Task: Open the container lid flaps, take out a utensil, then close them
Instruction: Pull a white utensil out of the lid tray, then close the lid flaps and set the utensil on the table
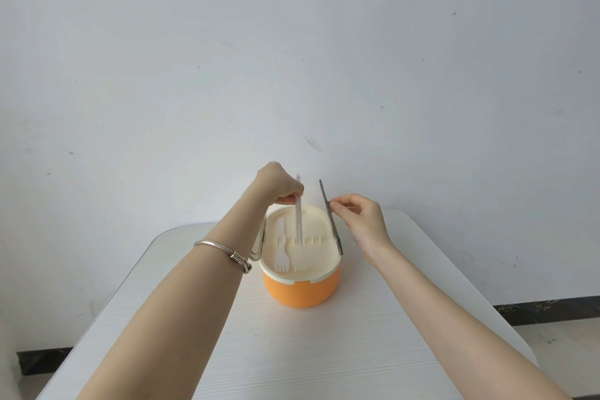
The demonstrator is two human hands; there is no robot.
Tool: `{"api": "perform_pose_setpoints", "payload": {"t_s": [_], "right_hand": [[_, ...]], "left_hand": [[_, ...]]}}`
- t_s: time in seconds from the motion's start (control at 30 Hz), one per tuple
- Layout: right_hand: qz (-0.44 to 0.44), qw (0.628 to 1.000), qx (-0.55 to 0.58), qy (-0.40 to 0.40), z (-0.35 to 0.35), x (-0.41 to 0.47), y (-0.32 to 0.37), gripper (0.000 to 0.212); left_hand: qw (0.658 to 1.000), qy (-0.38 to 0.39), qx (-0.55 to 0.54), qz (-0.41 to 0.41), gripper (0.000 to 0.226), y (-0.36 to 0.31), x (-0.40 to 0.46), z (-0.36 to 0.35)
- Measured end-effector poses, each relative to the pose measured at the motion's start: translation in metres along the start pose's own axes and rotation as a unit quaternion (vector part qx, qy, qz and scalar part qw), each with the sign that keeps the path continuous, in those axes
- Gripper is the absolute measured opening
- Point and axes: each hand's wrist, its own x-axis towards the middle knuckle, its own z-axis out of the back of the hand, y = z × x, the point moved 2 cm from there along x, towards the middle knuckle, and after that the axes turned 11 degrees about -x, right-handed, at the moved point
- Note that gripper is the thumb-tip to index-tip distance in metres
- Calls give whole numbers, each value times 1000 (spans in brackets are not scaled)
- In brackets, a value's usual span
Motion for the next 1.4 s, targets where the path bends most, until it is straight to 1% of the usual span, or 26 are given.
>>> {"api": "perform_pose_setpoints", "payload": {"t_s": [0.07,0.1,0.17,0.2,0.3,0.33,0.4,0.43,0.5,0.6,0.67,0.77,0.87,0.97,1.13,1.33,1.4], "right_hand": [[16,999,-43,14,-8,0,5,5],[27,997,-71,22,-12,0,7,4],[57,988,-138,45,-23,-1,9,3],[74,979,-180,59,-29,-1,9,4],[116,937,-313,102,-41,-5,8,9],[120,928,-336,110,-42,-7,8,9],[115,921,-354,114,-43,-9,11,11],[114,918,-364,111,-42,-9,14,12],[118,918,-365,103,-44,-8,23,15],[139,937,-305,99,-54,-6,45,17],[153,942,-277,111,-65,-4,61,16],[163,940,-268,132,-81,-3,79,19],[149,928,-298,164,-89,-1,87,26],[121,923,-318,180,-86,0,85,23],[103,933,-304,164,-70,3,74,18],[61,943,-287,160,-58,3,50,16],[58,943,-285,163,-57,1,41,12]], "left_hand": [[1000,0,-28,-7,17,-2,-3,13],[999,0,-42,-9,17,-3,-5,19],[998,2,-66,-12,9,-1,-10,31],[997,2,-77,-13,3,0,-13,36],[994,-7,-108,-12,7,7,-17,51],[993,-8,-116,-8,6,9,-19,55],[991,-10,-133,1,3,14,-22,63],[990,-10,-143,4,5,17,-23,66],[987,-12,-159,9,14,22,-23,73],[986,-21,-167,11,20,28,-23,81],[985,-28,-167,15,23,32,-22,85],[985,-32,-166,18,27,37,-23,89],[985,-34,-170,19,30,43,-23,92],[984,-33,-174,24,31,48,-21,93],[984,-25,-175,29,29,53,-18,88],[986,-10,-160,44,19,60,-17,79],[987,-6,-153,51,18,64,-16,76]]}}
